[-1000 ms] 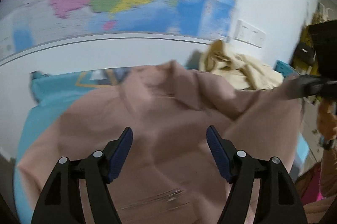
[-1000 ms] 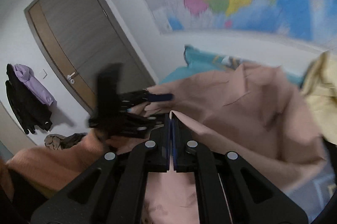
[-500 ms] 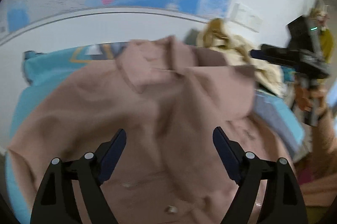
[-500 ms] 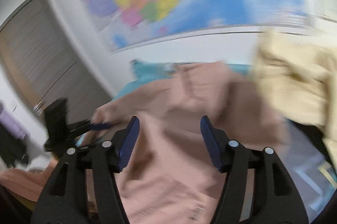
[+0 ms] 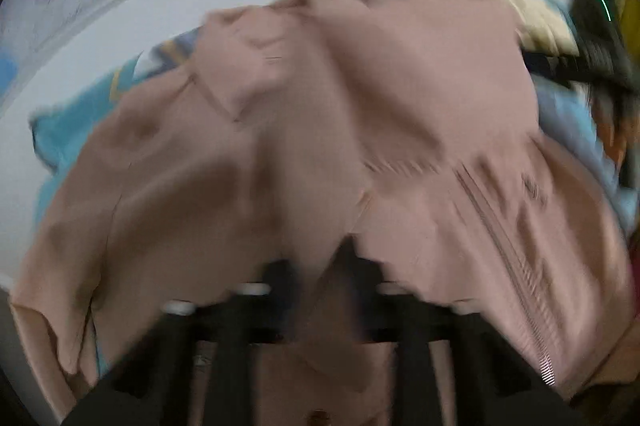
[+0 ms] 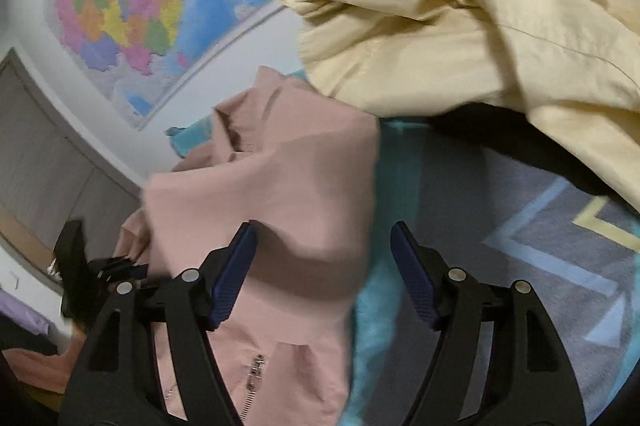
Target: Fold large clothes
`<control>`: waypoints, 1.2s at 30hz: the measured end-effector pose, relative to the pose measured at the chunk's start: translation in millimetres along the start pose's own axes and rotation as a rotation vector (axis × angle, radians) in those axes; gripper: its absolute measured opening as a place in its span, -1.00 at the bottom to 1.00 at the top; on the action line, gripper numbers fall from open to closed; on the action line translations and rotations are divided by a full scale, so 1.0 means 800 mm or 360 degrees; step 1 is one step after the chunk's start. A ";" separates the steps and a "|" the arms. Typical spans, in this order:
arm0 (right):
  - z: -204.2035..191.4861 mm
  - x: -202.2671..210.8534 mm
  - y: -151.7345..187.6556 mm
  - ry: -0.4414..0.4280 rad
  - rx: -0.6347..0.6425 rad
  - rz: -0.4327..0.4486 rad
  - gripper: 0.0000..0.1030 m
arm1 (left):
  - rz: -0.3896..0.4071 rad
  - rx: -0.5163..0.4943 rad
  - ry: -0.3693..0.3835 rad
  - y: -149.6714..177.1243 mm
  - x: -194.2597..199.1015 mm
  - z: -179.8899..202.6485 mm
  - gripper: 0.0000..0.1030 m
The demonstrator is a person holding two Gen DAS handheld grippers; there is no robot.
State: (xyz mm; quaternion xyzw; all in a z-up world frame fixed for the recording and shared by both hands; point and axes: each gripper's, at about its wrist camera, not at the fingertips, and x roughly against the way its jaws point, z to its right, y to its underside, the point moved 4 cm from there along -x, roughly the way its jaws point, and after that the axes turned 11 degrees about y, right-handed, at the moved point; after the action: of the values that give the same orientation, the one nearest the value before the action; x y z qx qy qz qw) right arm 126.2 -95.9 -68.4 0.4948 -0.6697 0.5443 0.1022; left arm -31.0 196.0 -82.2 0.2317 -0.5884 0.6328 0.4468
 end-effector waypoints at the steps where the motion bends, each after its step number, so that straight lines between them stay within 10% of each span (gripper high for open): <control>1: -0.005 0.001 -0.004 -0.0033 0.0002 0.0018 0.35 | 0.0096 0.0106 0.0036 -0.010 0.018 -0.027 -0.85; 7: 0.011 -0.008 -0.012 -0.0034 -0.0071 0.0037 0.61 | 0.0139 0.0452 -0.0130 -0.025 0.045 -0.140 -0.85; 9: 0.007 -0.024 -0.009 -0.0068 -0.0082 -0.0018 0.63 | 0.0080 0.0510 -0.0070 -0.024 0.037 -0.155 -0.26; 15: -0.036 -0.070 -0.007 0.0001 0.0081 -0.0092 0.80 | 0.0113 0.0411 -0.0047 -0.036 0.035 -0.150 0.18; 16: -0.037 -0.077 -0.008 0.0021 0.0079 -0.0111 0.54 | 0.0110 0.0370 -0.0037 -0.038 0.034 -0.145 0.20; 17: -0.036 -0.083 -0.007 0.0027 0.0065 -0.0146 -0.25 | 0.0100 0.0352 -0.0035 -0.039 0.032 -0.140 0.25; 18: -0.030 -0.090 -0.009 -0.0011 0.0017 -0.0217 -0.60 | 0.0087 0.0334 -0.0035 -0.041 0.029 -0.138 0.28; 20: -0.012 -0.078 -0.017 0.0006 -0.0063 -0.0172 -0.88 | 0.0078 0.0294 -0.0043 -0.047 0.020 -0.123 0.29; 28: 0.043 -0.044 -0.021 0.0166 -0.0209 -0.0144 -0.89 | 0.0168 0.0007 0.0082 -0.047 0.026 -0.075 0.56; 36: 0.018 -0.027 -0.021 0.0135 -0.0129 -0.0061 -0.23 | 0.0008 -0.0607 -0.0059 -0.005 -0.019 0.026 0.71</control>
State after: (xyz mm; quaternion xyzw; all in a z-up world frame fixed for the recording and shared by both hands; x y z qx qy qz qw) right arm 155.9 -94.3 -78.0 0.4793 -0.6767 0.5352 0.1608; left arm -25.0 171.4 -88.2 0.1529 -0.7063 0.5066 0.4702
